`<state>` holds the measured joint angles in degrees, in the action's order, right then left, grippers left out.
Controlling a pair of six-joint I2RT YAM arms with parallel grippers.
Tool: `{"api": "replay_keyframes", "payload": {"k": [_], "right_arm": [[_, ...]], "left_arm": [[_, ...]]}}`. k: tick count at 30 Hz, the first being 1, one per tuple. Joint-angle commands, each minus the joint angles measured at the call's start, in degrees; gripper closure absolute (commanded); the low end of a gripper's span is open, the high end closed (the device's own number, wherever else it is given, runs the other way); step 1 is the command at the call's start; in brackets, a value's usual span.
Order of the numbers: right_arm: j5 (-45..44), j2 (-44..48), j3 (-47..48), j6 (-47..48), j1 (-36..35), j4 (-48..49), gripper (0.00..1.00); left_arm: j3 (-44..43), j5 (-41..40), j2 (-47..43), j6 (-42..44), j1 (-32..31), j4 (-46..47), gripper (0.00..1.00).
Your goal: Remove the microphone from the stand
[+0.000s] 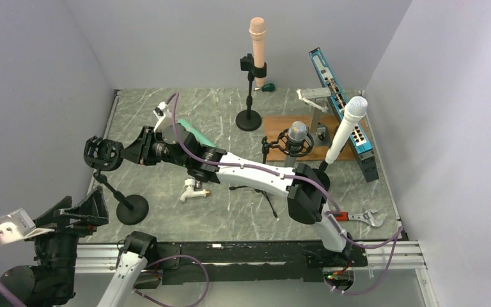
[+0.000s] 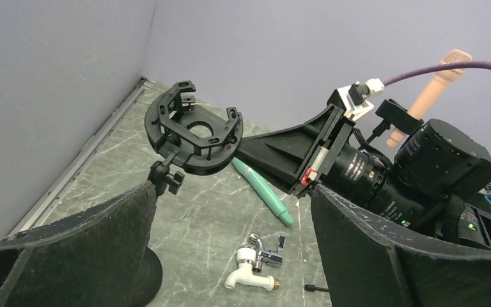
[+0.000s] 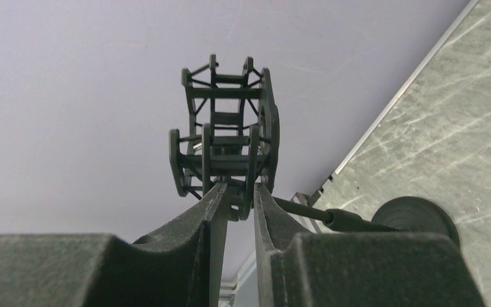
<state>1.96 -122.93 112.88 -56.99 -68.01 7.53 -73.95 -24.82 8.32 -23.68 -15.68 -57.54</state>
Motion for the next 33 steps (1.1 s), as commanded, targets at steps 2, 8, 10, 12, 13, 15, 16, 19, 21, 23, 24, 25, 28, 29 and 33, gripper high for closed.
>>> {"api": "replay_keyframes", "payload": {"k": [2,8,10,12,13,15,16,19,21,23,24,25,28,29,33], "right_arm": [[2.21,-3.2,6.57,-0.97,0.14,0.22,0.78],[1.84,-4.01,6.94,-1.46,0.16,0.21,0.78],[1.67,-4.11,6.55,-1.65,0.15,0.39,0.78],[1.88,-4.52,6.89,-1.72,0.15,0.4,0.78],[1.84,-4.78,7.31,-1.65,0.12,0.2,0.78],[1.57,-5.13,8.03,-1.23,0.18,-0.06,0.82],[1.63,-5.13,8.06,-1.15,0.2,0.0,0.87],[0.86,-3.57,6.07,-0.75,0.13,0.71,1.0],[0.41,-1.57,3.38,-0.12,0.31,2.75,1.0],[1.41,-0.25,2.27,0.61,0.91,3.35,1.0],[2.44,0.24,2.2,0.62,1.39,3.25,1.0],[3.34,0.85,1.7,0.46,1.87,3.24,1.0],[4.36,3.62,-2.4,0.02,3.29,5.7,1.0],[4.32,4.62,-4.07,-0.15,3.59,6.42,1.0],[4.46,7.92,-9.6,-0.49,5.0,8.56,1.0]], "left_arm": [[-0.12,0.8,0.16,-0.06,-0.05,1.26,0.06],[-0.06,0.78,0.26,0.13,-0.05,1.3,0.06],[0.03,0.75,0.11,0.05,-0.05,1.29,0.06],[0.0,0.89,0.11,-0.01,-0.05,1.29,0.06],[-0.03,0.84,0.17,-0.01,-0.04,1.31,0.06],[0.09,0.91,0.14,-0.1,-0.05,1.29,0.06],[0.16,0.92,0.25,-0.06,-0.05,1.21,0.06],[0.48,0.81,0.18,-0.13,-0.05,0.99,0.06],[0.9,1.19,0.18,-0.46,-0.05,0.82,0.06],[1.38,1.73,0.11,-1.12,-0.04,0.35,0.06],[1.62,2.03,0.03,-1.41,-0.03,0.06,0.06],[1.92,2.29,-0.11,-1.83,-0.01,-0.21,0.06],[3.25,3.43,-0.46,-3.21,-0.05,-0.51,0.07],[3.69,3.89,-0.5,-3.66,-0.03,-0.58,0.07],[6.06,6.04,-0.49,-5.62,-0.05,-0.06,0.07]]}}
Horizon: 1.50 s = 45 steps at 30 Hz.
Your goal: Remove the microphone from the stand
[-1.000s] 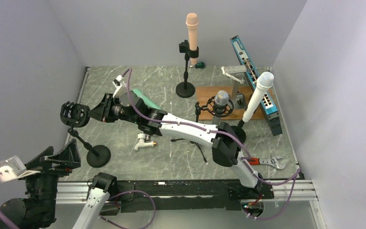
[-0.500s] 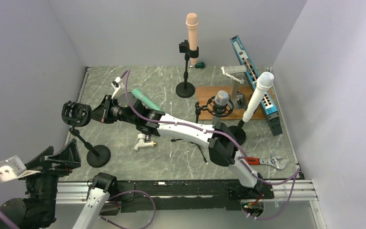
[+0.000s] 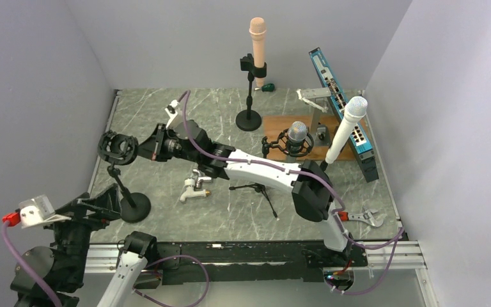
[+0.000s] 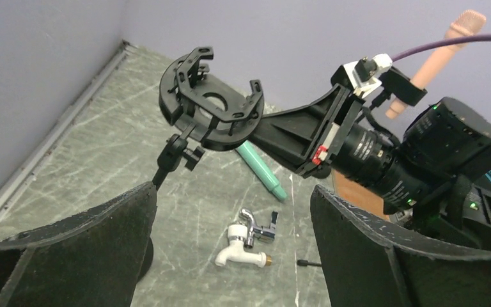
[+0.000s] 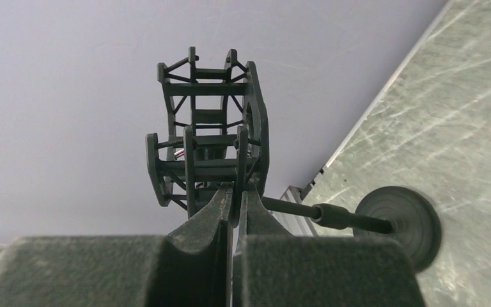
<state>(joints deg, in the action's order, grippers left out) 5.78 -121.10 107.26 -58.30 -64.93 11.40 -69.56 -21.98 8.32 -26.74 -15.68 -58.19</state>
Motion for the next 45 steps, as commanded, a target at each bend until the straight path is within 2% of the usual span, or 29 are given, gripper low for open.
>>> {"api": "replay_keyframes", "payload": {"k": [1,13,15,18,22,27,33,38,45], "right_arm": [[0.51,7.11,-5.01,0.89,2.12,5.11,1.0],[4.4,10.47,-9.73,0.52,5.75,6.32,1.0],[5.64,11.14,-11.13,0.58,6.4,6.77,1.0],[6.87,11.98,-12.28,2.47,7.06,5.72,1.0],[8.66,12.84,-12.72,5.32,8.11,4.25,1.0],[15.94,12.62,-12.51,5.0,10.83,5.73,1.0],[21.09,11.04,-9.36,6.8,11.99,2.67,1.0],[21.5,11.4,-9.24,8.62,12.66,1.29,1.0],[25.23,8.64,-2.81,12.08,13.66,-5.17,1.0]], "left_arm": [[2.52,3.77,-0.43,-2.98,-0.03,0.83,0.07],[6.48,8.74,2.22,-4.84,-0.04,3.63,0.07],[6.9,10.21,3.11,-2.41,-0.05,4.71,0.03],[4.38,11.51,7.44,2.09,-0.04,3.05,0.01],[0.38,12.94,15.02,3.74,-0.04,0.81,0.01],[-0.93,13.09,16.05,3.48,-0.05,6.76,0.01],[-3.76,7.99,19.64,4.3,-0.02,9.2,0.01],[-7.05,3.26,23.55,6.47,-0.05,10.93,0.01],[-10.91,0.7,31.16,8.32,-0.01,13.84,0.01]]}}
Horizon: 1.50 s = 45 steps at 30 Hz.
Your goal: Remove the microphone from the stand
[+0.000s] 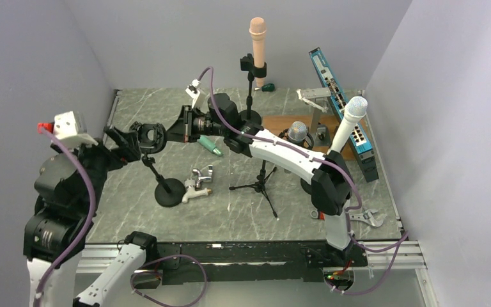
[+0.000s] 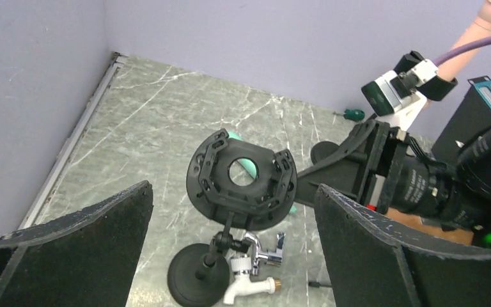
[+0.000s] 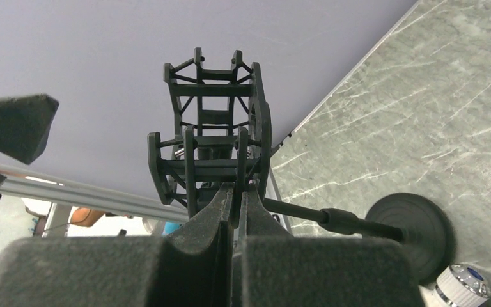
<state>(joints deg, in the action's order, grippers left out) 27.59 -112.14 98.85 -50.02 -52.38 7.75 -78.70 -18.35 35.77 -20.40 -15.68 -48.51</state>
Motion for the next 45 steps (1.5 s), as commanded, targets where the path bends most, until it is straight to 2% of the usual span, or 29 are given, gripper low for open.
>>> {"api": "replay_keyframes", "payload": {"k": [1,2,6,7,11,15,20,27,35,38,42,45], "right_arm": [[3.77,-0.67,5.87,3.76,1.11,-1.85,1.0],[3.86,-0.86,6.13,3.74,1.06,-2.16,1.0],[3.48,-0.66,5.64,3.62,1.13,-2.4,0.87],[3.02,-0.27,5.45,3.73,1.13,-2.64,0.79],[1.16,1.04,4.91,4.58,1.12,-4.52,0.58],[-0.39,2.54,4.04,5.59,1.36,-6.91,0.44],[-3.46,5.4,1.61,8.2,1.57,-9.52,0.33],[-3.25,7.86,-1.94,10.1,1.62,-8.65,0.24],[-6.43,13.89,-8.43,13.53,2.21,-8.4,0.18],[-6.15,16.37,-11.8,13.34,2.89,-6.11,0.16],[-5.79,19.66,-15.68,13.36,3.48,-4.84,0.16],[-6.11,22.26,-18.2,13.69,3.49,-4.28,0.15]], "left_arm": [[-1.42,-3.09,4.37,2.03,0.02,4.85,0.0],[-0.93,-3.18,4.88,2.1,0.04,5.8,0.01],[2.26,-4.15,4.79,1.99,0.38,9.53,0.01],[3.8,-4.28,4.13,2.29,0.57,10.69,0.01],[7.18,-4.25,2.73,3.43,1.54,14.57,0.01],[8.53,-2.91,2.83,4.38,2.88,16.38,0.01],[8.98,-0.63,2.97,4.73,5.04,16.74,0.01],[7.85,3.35,0.5,3.73,5.57,10.62,0.01],[16.61,12.28,-6.28,4.81,5.57,2.83,0.04],[19.68,16.04,-6.05,4.0,5.57,2.59,0.1],[20.86,14.43,-5.88,-0.61,5.55,3.85,0.25],[21.81,10.38,-6.98,-4.64,5.58,6.23,0.25]]}}
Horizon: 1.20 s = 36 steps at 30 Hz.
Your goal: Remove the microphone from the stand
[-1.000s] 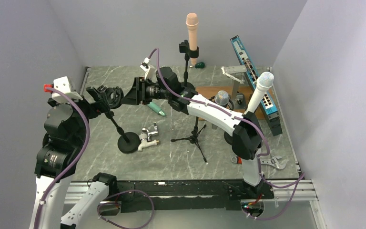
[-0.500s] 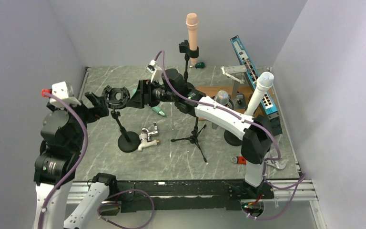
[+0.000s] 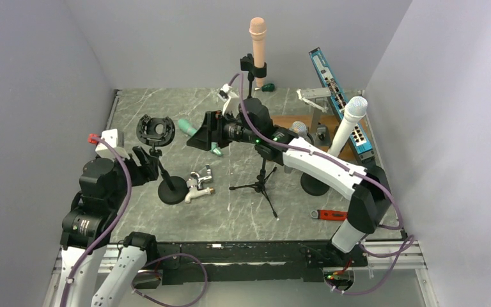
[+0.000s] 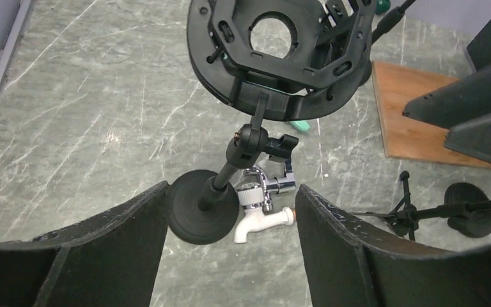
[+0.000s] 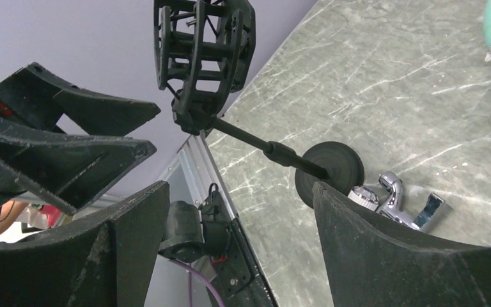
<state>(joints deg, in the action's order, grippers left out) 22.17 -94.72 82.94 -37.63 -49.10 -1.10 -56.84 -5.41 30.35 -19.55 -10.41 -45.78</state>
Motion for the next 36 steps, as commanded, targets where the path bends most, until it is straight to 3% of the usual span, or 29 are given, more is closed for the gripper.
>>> {"api": "replay_keyframes", "payload": {"k": [1,10,19,31,36], "right_arm": [[-0.91,5.76,-3.04,1.4,0.21,4.88,0.15],[-3.19,12.1,-8.17,3.14,0.19,5.82,0.13],[-3.12,12.91,-9.27,3.74,0.32,6.25,0.12],[-3.07,12.54,-10.25,3.62,0.41,7.23,0.12],[-2.63,12.26,-10.28,3.59,0.45,7.41,0.12]], "left_arm": [[0.05,-3.34,-1.35,-6.6,0.31,4.14,0.24],[-0.23,-3.15,2.25,-12.1,0.31,8.5,0.35],[0.62,-3.43,4.95,-11.63,0.31,10.86,0.46],[7.42,-4.93,3.85,-9.69,0.39,13.11,0.57],[11.84,-3.57,2.37,-9.1,0.4,13.0,0.67]]}}
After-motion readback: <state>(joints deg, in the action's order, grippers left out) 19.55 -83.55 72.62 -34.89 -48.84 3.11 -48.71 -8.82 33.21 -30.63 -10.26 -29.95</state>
